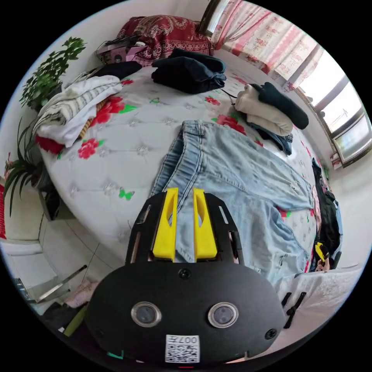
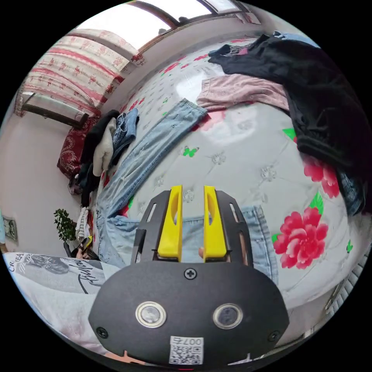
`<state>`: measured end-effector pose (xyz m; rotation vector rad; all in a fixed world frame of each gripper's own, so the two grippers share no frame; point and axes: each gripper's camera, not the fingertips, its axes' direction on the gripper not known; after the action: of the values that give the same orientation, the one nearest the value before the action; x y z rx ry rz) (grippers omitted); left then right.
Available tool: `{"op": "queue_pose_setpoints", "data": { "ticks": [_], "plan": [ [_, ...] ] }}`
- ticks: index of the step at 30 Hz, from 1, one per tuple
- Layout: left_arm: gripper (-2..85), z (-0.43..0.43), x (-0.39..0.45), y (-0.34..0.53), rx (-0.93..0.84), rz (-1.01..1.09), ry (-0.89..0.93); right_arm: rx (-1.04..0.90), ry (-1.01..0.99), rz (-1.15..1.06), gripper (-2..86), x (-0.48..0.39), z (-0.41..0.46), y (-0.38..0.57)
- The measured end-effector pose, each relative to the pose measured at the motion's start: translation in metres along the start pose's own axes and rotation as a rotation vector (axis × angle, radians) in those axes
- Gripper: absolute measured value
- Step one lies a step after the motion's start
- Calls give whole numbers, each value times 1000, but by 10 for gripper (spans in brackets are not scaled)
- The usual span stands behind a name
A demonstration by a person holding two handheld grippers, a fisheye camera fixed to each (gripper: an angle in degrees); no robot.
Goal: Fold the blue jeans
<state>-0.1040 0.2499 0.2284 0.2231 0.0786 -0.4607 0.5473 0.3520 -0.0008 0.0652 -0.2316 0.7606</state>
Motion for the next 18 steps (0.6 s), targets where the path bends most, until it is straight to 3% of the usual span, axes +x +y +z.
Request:
{"op": "queue_pose_setpoints", "data": {
  "ticks": [6, 10, 14, 18],
  "plan": [
    [89, -20, -66, 66, -88, -155, 3, -40, 130, 295, 85, 92, -43, 112],
    [118, 1, -78, 68, -149, -183, 96, -33, 42, 406, 88, 126, -39, 141],
    [93, 32, -72, 60, -243, -170, 71, -4, 124, 435, 87, 126, -37, 145],
    [40, 30, -69, 50, -253, -56, -1, -41, 14, 358, 76, 123, -33, 140]
  ]
}}
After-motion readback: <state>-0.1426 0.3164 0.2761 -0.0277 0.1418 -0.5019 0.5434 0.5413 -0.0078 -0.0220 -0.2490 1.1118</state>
